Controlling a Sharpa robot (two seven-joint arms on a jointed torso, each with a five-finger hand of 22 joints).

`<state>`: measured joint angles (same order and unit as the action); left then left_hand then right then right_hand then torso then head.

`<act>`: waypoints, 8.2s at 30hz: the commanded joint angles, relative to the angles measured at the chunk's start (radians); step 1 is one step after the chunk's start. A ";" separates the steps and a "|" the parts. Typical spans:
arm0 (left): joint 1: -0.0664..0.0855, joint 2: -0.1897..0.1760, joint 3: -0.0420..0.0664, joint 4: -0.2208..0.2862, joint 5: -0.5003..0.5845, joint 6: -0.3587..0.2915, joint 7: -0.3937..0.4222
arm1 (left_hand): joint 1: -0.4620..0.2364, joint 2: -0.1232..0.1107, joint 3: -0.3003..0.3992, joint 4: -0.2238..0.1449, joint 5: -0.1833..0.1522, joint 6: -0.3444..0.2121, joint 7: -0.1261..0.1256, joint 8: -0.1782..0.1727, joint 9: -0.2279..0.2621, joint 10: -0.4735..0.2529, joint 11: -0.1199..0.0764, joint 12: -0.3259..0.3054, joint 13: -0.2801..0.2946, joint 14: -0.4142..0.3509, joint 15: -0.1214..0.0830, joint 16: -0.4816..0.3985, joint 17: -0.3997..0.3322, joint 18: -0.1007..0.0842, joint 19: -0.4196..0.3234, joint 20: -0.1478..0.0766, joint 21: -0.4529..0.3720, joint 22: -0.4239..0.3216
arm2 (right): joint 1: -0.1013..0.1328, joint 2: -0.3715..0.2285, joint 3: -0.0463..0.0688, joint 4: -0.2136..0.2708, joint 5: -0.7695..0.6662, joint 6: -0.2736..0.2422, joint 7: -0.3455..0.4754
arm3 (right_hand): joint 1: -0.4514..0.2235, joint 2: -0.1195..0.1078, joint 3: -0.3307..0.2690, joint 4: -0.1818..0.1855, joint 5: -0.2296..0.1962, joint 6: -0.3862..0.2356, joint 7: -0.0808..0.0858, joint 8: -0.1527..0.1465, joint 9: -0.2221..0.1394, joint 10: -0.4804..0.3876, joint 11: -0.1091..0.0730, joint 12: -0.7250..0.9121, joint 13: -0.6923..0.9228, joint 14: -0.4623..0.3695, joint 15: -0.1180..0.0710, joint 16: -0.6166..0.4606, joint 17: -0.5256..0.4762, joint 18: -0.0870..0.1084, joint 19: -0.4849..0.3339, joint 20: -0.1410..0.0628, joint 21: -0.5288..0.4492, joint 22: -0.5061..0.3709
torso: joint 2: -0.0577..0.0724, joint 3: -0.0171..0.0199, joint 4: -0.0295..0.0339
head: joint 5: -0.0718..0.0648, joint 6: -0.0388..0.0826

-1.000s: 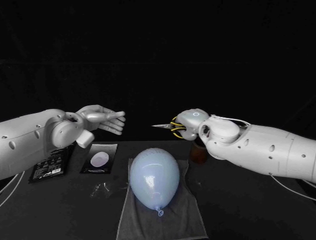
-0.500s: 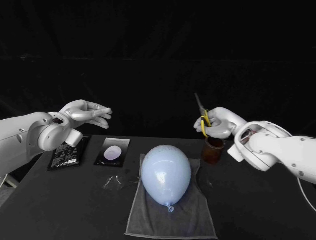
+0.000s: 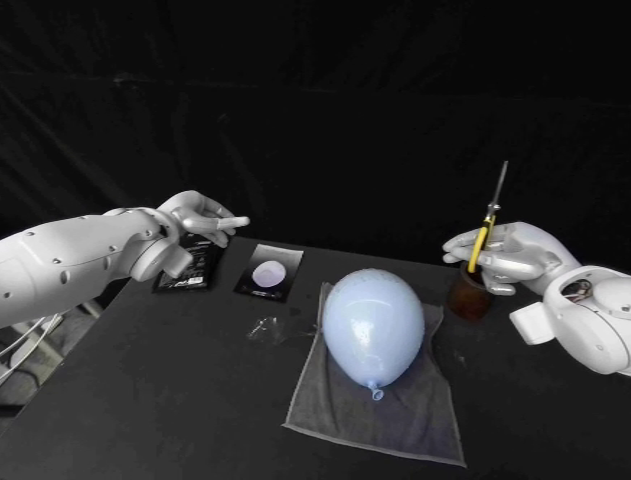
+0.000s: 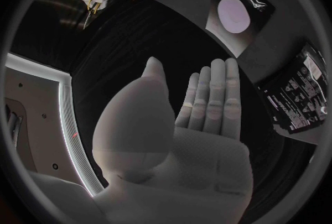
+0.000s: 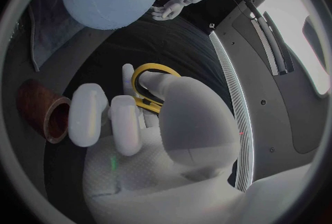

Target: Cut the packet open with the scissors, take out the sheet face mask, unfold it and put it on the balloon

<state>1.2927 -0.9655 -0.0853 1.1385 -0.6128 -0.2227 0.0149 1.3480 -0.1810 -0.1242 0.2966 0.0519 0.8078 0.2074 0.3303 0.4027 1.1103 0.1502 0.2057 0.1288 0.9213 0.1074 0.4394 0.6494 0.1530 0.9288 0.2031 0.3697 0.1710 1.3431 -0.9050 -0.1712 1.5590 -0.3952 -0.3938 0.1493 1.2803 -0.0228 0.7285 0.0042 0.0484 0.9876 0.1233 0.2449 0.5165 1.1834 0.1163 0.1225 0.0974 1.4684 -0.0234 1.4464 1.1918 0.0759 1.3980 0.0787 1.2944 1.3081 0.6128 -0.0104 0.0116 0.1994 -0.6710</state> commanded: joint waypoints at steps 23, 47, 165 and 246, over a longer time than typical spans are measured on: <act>-0.050 0.167 -0.009 -0.015 -0.363 -0.150 -0.243 | -0.027 -0.130 -0.102 0.006 0.005 -0.467 -0.147 -0.111 -0.142 -0.438 0.027 -0.127 -0.070 -0.594 0.161 -0.383 -0.403 -0.098 -0.647 0.094 -0.335 -0.139 | -0.014 0.001 0.001 0.005 0.122 0.029 0.042 | 0.004 -0.002 0.004 0.004 0.000 0.002 0.001 0.004 0.002 0.250 -0.074 -0.001 0.003 0.032 -0.007 -0.005 -0.006 0.000 -0.010 -0.002 -0.004 0.021 | 0.001 0.0011 -0.0015 | 0.062 -0.018; -0.130 0.242 -0.024 -0.002 -0.656 -0.234 -0.413 | -0.025 -0.135 -0.106 0.007 0.003 -0.693 0.096 -0.255 -0.285 -0.779 0.144 -0.154 -0.080 -0.825 0.178 -0.421 -0.548 -0.099 -0.755 0.096 -0.345 -0.146 | -0.020 0.002 0.001 0.004 0.088 0.035 0.024 | 0.005 -0.002 0.003 0.003 0.000 0.001 0.001 0.004 0.002 0.250 -0.074 -0.003 0.003 0.032 -0.007 -0.007 -0.011 0.002 -0.015 -0.002 -0.011 0.015 | 0.002 -0.0007 0.0015 | 0.048 -0.004; 0.025 0.199 0.066 0.172 -0.075 0.140 -0.074 | 0.201 0.060 0.738 -0.088 -0.004 0.121 -0.035 0.125 -0.045 -0.008 -0.013 -0.065 -0.065 0.079 0.006 -0.211 -0.349 0.024 -0.060 0.030 0.021 0.012 | -0.030 0.090 0.004 -0.120 0.009 0.070 0.088 | 0.006 0.001 -0.004 -0.002 0.000 -0.008 0.007 -0.001 0.005 0.222 -0.066 -0.038 0.004 0.029 -0.002 -0.014 -0.025 0.009 -0.037 0.000 -0.045 -0.007 | 0.001 0.0018 -0.0025 | -0.108 0.079; 0.212 0.378 0.069 -0.061 0.320 0.797 -0.242 | 0.143 0.102 0.761 -0.154 -0.003 0.114 -0.031 0.127 -0.025 0.076 -0.023 -0.114 -0.063 0.153 -0.010 -0.227 -0.356 0.026 -0.052 0.003 0.119 0.067 | 0.050 0.158 0.017 -0.094 0.176 0.106 0.192 | -0.017 -0.116 -0.147 -0.051 0.000 -0.123 0.070 -0.116 -0.057 -0.117 0.013 -0.063 -0.036 0.014 0.066 -0.019 -0.063 0.030 -0.084 0.063 -0.155 -0.078 | 0.001 0.0021 0.0005 | -0.216 0.135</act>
<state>1.5023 -0.5910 -0.0179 1.0782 -0.2870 0.5543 -0.2272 1.4903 -0.0886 0.6361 0.1486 0.0438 0.9140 0.1772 0.4525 0.3607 1.1779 0.1269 0.0959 0.0643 1.0655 0.0968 0.2155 0.2945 0.1615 0.8792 0.2144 0.4830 0.2362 1.3921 -0.7482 -0.1556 1.4598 -0.2202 -0.3286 0.3351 1.2618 -0.1356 0.5863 -0.0468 0.0485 0.8715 0.1927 0.1348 0.4600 1.0731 0.1291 0.0570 0.0594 1.4645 0.0340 1.4270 1.1288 0.0992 1.3139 0.1349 1.1439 1.2310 0.6146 -0.0083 0.0118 -0.0170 -0.5359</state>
